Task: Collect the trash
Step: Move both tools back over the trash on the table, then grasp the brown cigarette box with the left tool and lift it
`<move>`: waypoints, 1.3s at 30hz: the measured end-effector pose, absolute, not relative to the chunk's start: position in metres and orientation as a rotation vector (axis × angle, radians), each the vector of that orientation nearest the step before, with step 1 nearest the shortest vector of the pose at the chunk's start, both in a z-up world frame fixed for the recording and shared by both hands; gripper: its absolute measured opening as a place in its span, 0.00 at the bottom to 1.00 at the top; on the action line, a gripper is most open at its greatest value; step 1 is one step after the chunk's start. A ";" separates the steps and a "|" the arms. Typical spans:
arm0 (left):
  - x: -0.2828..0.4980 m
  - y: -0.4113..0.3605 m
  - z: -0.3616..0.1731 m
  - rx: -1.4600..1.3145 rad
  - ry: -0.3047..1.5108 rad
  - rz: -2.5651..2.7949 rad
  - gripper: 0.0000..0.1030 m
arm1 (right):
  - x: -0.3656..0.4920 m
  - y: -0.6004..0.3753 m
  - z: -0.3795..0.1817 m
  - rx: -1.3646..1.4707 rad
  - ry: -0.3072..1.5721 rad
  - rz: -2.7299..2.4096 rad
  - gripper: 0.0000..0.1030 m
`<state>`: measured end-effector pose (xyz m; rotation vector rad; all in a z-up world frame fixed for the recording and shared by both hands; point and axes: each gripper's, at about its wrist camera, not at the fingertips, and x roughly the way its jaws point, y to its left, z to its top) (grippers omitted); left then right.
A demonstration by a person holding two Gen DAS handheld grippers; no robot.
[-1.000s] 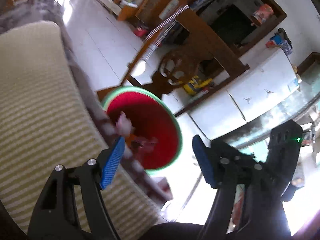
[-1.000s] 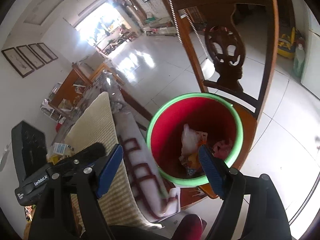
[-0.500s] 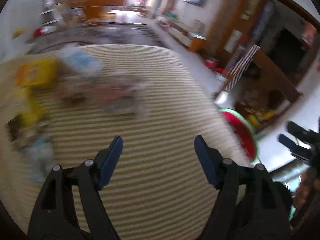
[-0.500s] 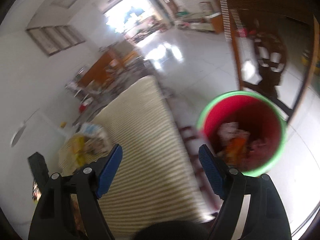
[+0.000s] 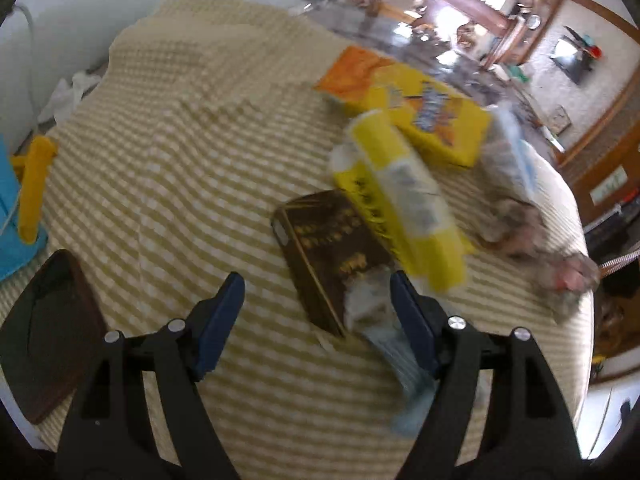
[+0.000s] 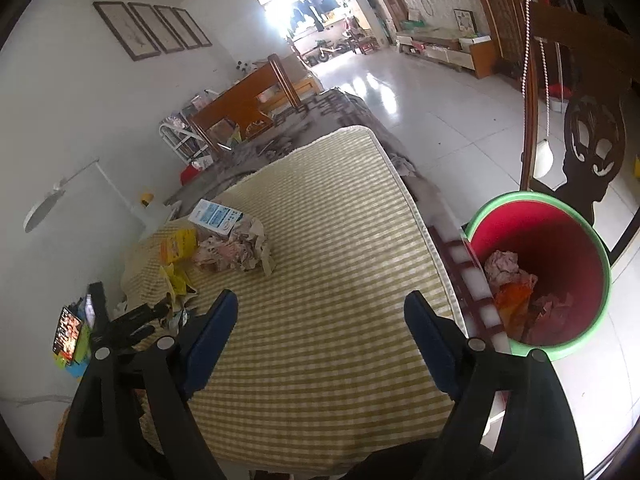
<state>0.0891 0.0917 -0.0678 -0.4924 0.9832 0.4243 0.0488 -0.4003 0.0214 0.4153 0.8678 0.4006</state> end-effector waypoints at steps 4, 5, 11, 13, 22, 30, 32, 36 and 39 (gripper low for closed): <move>0.109 0.092 -0.070 -0.426 0.989 0.453 0.70 | 0.052 -0.400 0.020 0.413 0.883 0.409 0.80; 0.111 0.093 -0.070 -0.418 0.986 0.455 0.70 | 0.052 -0.399 0.020 0.410 0.886 0.410 0.80; 0.116 0.092 -0.073 -0.372 0.977 0.421 0.48 | 0.054 -0.397 0.018 0.407 0.900 0.414 0.80; 0.105 0.088 -0.071 -0.358 0.986 0.401 0.45 | 0.054 -0.397 0.018 0.407 0.899 0.414 0.80; 0.053 0.085 -0.066 -0.440 0.988 0.302 0.19 | 0.056 -0.395 0.017 0.403 0.907 0.414 0.80; 0.054 0.098 -0.057 -0.529 0.923 0.342 0.47 | 0.056 -0.394 0.016 0.405 0.910 0.415 0.80; 0.059 0.098 -0.054 -0.525 0.908 0.360 0.59 | 0.057 -0.395 0.014 0.409 0.914 0.418 0.80; 0.071 0.098 -0.059 -0.491 0.929 0.416 0.65 | 0.057 -0.396 0.011 0.414 0.923 0.423 0.80; 0.079 0.100 -0.070 -0.501 0.956 0.404 0.61 | 0.057 -0.396 0.011 0.418 0.923 0.425 0.80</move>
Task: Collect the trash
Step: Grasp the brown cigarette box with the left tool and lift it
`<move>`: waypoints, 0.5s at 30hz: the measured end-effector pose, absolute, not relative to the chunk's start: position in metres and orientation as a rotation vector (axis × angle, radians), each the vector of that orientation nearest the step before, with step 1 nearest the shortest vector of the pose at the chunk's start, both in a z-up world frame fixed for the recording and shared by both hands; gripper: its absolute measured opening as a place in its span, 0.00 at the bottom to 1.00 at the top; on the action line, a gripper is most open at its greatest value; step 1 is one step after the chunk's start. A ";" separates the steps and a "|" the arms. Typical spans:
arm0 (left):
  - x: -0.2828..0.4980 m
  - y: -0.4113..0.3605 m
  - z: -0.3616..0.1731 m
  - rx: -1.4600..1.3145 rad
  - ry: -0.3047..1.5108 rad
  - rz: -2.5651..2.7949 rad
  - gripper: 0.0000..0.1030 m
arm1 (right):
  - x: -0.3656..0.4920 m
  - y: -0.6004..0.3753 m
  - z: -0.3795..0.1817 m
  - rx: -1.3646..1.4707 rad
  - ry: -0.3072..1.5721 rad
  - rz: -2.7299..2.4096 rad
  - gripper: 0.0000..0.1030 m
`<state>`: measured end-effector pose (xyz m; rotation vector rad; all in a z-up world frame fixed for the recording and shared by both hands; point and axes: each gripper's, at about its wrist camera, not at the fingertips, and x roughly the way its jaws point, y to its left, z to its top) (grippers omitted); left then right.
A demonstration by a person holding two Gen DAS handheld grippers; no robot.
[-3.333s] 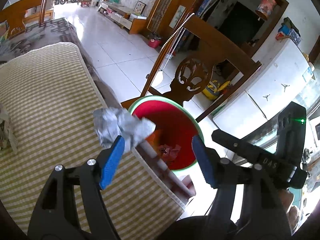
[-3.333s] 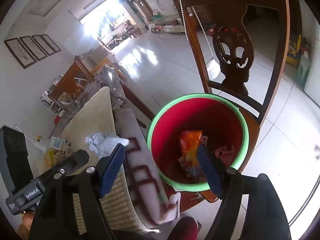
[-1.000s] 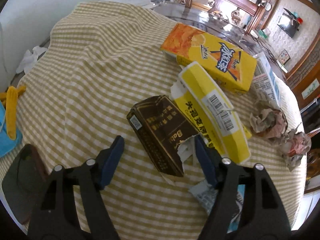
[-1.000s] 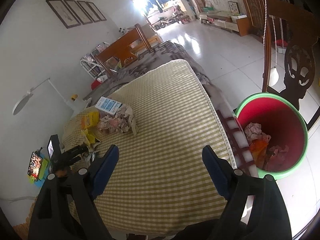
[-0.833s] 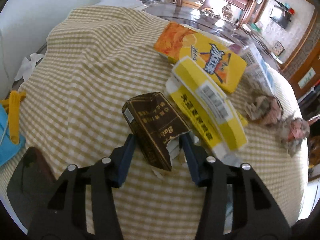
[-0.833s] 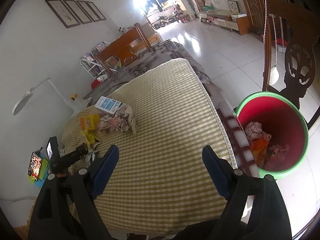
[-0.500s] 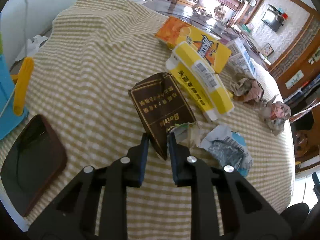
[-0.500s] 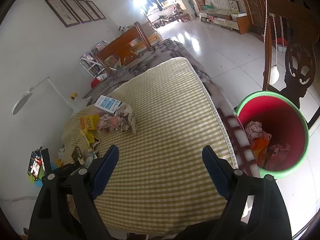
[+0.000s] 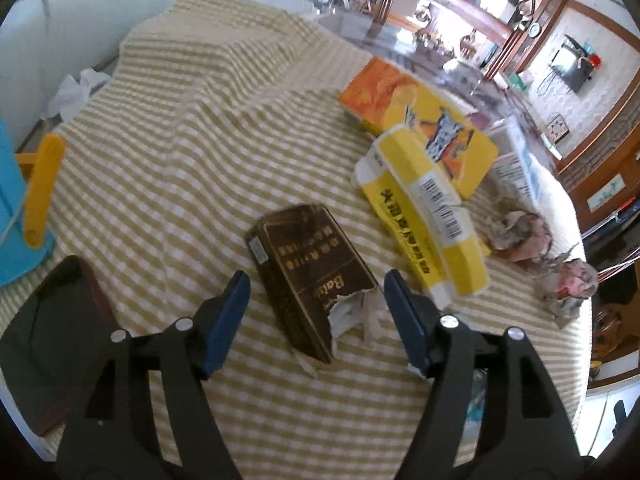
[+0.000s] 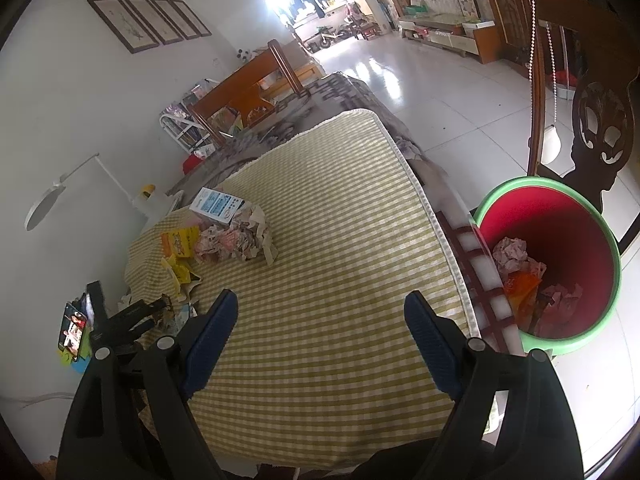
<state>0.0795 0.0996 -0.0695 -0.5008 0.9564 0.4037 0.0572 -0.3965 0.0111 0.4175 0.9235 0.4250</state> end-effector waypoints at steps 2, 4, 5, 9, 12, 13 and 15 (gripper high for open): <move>0.079 0.096 -0.069 -0.511 0.940 0.367 0.50 | 0.058 -0.397 0.011 0.419 0.928 0.424 0.80; 0.077 0.092 -0.065 -0.480 0.930 0.362 0.28 | 0.059 -0.396 0.011 0.415 0.932 0.422 0.80; 0.075 0.090 -0.064 -0.474 0.934 0.345 0.25 | 0.059 -0.395 0.010 0.410 0.936 0.419 0.80; 0.048 0.084 -0.063 -0.480 0.933 0.288 0.25 | 0.059 -0.391 0.011 0.377 0.947 0.402 0.80; 0.024 0.082 -0.067 -0.509 0.931 0.263 0.25 | 0.062 -0.385 0.009 0.344 0.969 0.386 0.80; 0.013 0.083 -0.070 -0.540 0.930 0.253 0.25 | 0.063 -0.382 0.008 0.323 0.979 0.377 0.80; -0.007 0.088 -0.076 -0.627 0.913 0.240 0.25 | 0.067 -0.372 0.007 0.292 0.999 0.371 0.80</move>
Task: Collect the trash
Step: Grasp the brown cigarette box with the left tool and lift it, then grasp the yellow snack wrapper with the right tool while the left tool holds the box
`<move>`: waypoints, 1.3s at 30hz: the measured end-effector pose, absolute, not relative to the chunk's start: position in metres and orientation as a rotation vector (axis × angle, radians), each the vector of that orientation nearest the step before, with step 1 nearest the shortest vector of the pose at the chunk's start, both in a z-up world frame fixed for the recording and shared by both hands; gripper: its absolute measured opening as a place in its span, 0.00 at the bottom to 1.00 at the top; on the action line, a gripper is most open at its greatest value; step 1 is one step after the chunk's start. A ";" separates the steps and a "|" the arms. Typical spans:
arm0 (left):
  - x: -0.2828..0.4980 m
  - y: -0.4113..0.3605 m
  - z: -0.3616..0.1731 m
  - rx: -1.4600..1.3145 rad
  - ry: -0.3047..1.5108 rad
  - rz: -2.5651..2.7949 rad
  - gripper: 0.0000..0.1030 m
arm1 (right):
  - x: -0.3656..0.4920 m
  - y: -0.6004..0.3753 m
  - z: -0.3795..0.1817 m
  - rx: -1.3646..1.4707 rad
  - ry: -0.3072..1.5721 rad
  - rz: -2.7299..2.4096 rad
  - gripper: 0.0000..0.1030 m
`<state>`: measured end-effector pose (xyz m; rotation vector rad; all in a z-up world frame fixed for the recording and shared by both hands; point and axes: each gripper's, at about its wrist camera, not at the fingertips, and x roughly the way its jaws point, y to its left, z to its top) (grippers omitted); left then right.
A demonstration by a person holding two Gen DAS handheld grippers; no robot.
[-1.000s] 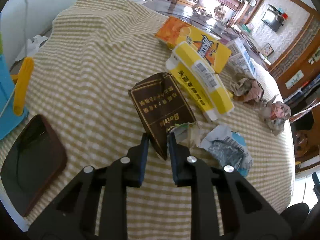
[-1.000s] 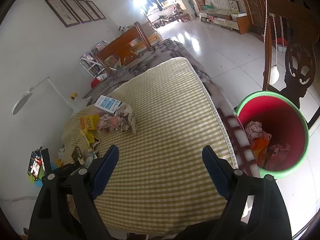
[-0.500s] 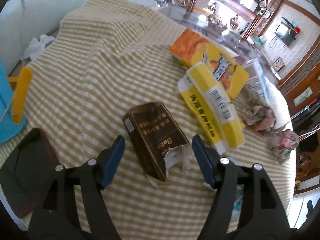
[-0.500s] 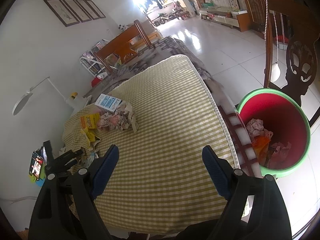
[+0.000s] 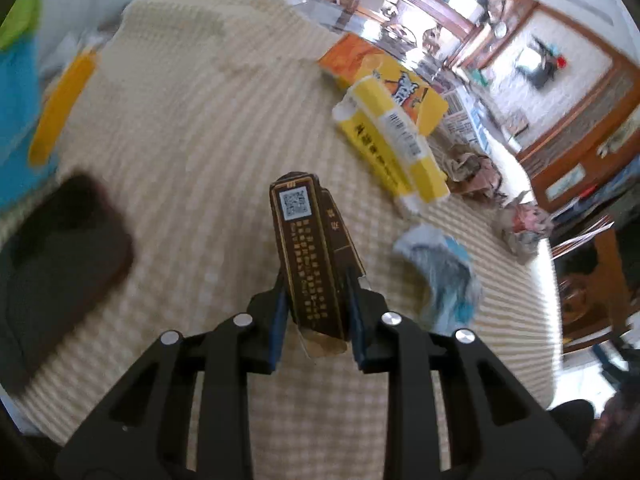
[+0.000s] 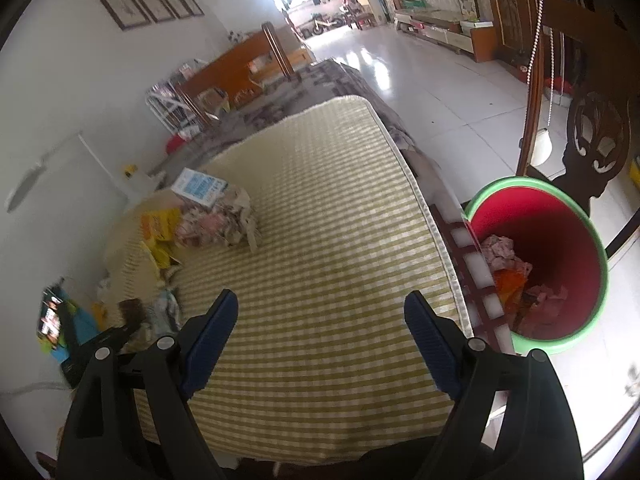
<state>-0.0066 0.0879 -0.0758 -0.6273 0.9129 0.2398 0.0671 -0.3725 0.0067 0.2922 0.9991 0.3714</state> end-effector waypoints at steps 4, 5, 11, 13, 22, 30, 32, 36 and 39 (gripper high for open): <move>-0.018 0.091 -0.082 -0.680 0.878 0.232 0.26 | 0.079 -0.333 0.003 0.211 1.024 0.376 0.80; -0.016 0.089 -0.081 -0.658 0.876 0.233 0.26 | 0.081 -0.320 0.003 0.194 1.018 0.394 0.80; -0.014 0.082 -0.079 -0.618 0.865 0.233 0.31 | 0.099 -0.206 0.005 0.093 1.042 0.586 0.80; -0.014 0.086 -0.081 -0.661 0.851 0.226 0.33 | 0.105 -0.165 0.008 0.025 1.030 0.645 0.80; -0.015 0.090 -0.080 -0.743 0.813 0.196 0.49 | 0.136 -0.010 -0.013 -0.272 1.038 0.760 0.84; -0.017 0.091 -0.080 -0.766 0.796 0.194 0.56 | 0.164 0.030 -0.056 -0.338 1.159 0.703 0.75; -0.015 0.090 -0.079 -0.755 0.792 0.200 0.56 | 0.164 0.032 -0.064 -0.350 1.172 0.696 0.62; -0.015 0.089 -0.079 -0.742 0.789 0.209 0.57 | 0.160 0.025 -0.063 -0.339 1.144 0.711 0.39; -0.010 0.088 -0.079 -0.741 0.786 0.210 0.57 | 0.158 0.015 -0.057 -0.322 1.139 0.738 0.30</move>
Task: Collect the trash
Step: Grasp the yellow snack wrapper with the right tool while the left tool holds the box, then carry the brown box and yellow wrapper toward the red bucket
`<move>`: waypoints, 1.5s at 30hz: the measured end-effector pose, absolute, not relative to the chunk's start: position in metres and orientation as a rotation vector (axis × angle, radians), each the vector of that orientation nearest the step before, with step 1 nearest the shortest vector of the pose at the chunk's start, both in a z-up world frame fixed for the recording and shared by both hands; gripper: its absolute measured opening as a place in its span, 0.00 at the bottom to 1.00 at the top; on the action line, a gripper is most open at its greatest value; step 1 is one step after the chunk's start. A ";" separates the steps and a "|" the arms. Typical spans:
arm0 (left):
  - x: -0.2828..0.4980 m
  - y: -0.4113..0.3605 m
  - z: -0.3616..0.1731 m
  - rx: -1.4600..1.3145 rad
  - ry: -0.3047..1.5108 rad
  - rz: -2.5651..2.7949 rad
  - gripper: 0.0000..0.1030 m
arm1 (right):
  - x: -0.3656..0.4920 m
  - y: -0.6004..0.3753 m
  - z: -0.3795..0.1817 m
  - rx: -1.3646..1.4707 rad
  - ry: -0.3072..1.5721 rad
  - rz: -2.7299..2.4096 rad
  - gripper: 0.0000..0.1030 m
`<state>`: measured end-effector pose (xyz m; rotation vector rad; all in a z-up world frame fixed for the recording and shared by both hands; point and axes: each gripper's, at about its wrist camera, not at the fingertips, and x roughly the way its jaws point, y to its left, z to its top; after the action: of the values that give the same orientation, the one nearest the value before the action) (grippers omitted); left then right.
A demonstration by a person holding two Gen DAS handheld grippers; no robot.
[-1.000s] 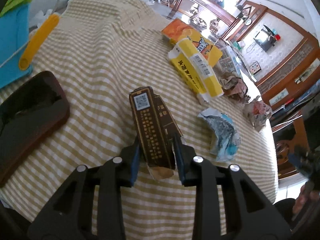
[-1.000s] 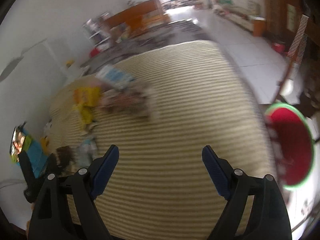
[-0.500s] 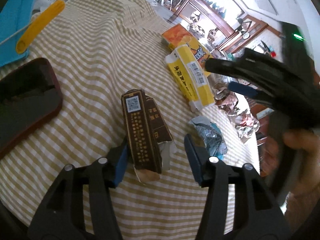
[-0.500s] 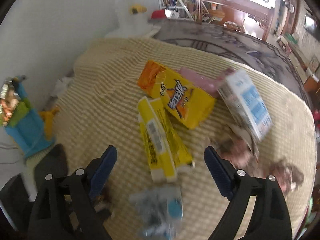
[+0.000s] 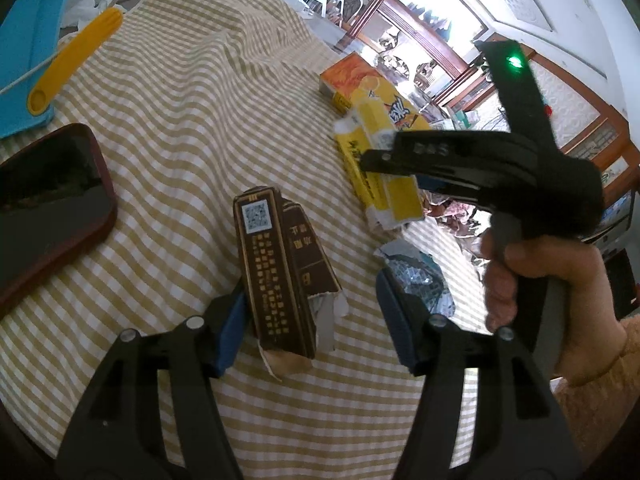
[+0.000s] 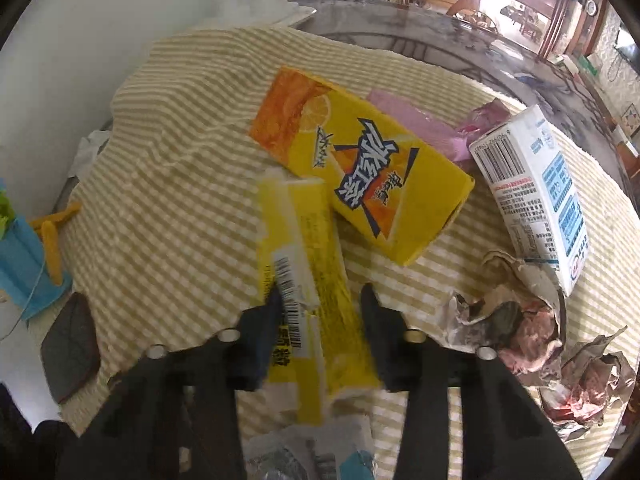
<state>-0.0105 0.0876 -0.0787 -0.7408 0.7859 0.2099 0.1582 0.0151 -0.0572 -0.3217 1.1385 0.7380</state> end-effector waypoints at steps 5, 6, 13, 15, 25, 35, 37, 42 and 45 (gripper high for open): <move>-0.009 0.089 -0.080 -0.745 0.780 0.210 0.57 | 0.152 -0.008 -0.037 -0.256 1.115 0.753 0.28; -0.009 0.089 -0.080 -0.743 0.779 0.210 0.58 | 0.151 -0.019 -0.032 -0.229 1.114 0.754 0.28; -0.006 0.089 -0.079 -0.739 0.771 0.201 0.63 | 0.137 -0.071 -0.004 -0.134 1.068 0.758 0.28; -0.007 0.092 -0.080 -0.762 0.764 0.195 0.63 | 0.132 -0.080 0.001 -0.116 1.062 0.766 0.28; -0.011 0.099 -0.083 -0.824 0.726 0.194 0.63 | 0.080 -0.120 -0.003 -0.269 1.006 0.737 0.28; -0.002 0.087 -0.081 -0.658 0.758 0.260 0.46 | 0.072 -0.159 -0.048 -0.208 1.105 0.631 0.30; -0.002 0.087 -0.081 -0.643 0.767 0.273 0.39 | 0.071 -0.165 -0.053 -0.199 1.115 0.610 0.32; -0.006 0.093 -0.083 -0.648 0.768 0.296 0.27 | 0.070 -0.174 -0.059 -0.176 1.122 0.586 0.32; -0.006 0.091 -0.082 -0.631 0.770 0.302 0.26 | 0.067 -0.174 -0.059 -0.190 1.110 0.582 0.32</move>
<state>-0.0060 0.0910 -0.0824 -0.6313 0.7701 0.3015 0.0668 -0.1737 -0.0593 -0.1899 1.1102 0.5816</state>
